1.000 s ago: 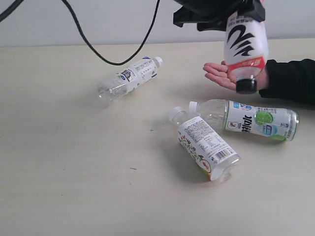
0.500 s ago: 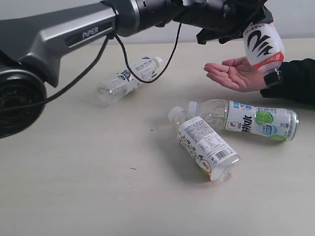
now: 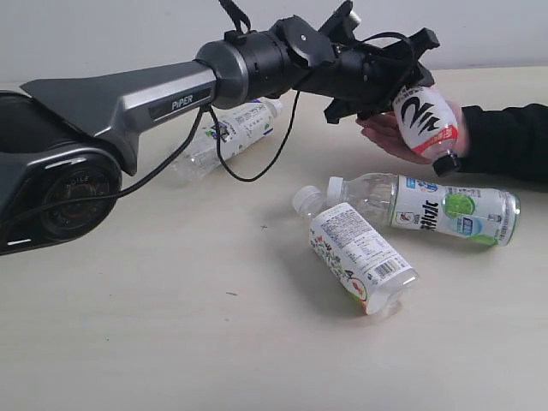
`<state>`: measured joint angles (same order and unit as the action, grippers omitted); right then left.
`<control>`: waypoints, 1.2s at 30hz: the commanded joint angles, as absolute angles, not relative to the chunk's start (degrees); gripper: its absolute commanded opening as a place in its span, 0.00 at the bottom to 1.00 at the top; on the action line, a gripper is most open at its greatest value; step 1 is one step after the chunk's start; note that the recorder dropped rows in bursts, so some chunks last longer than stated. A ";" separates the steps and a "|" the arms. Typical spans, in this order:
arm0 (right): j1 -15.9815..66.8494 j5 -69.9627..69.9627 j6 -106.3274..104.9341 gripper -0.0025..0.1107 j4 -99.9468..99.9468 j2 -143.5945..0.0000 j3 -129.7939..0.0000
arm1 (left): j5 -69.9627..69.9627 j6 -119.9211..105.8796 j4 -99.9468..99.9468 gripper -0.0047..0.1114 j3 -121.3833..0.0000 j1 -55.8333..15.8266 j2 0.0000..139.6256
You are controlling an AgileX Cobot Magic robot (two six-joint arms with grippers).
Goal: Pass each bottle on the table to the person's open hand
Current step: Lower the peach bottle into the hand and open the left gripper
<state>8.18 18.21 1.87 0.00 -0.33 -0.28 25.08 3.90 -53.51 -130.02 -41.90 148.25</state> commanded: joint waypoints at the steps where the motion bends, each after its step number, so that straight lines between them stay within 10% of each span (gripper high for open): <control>1: 7.95 17.87 1.69 0.02 0.00 0.00 0.00 | 29.15 3.93 -54.12 0.31 -130.56 -40.78 148.46; 17: 7.95 17.87 1.69 0.02 0.00 0.00 0.00 | 33.94 3.49 -54.82 0.79 -130.56 -40.52 148.46; 36: 7.95 17.87 1.78 0.02 0.00 0.00 0.00 | 46.91 0.00 -47.28 0.72 -130.56 -37.65 141.62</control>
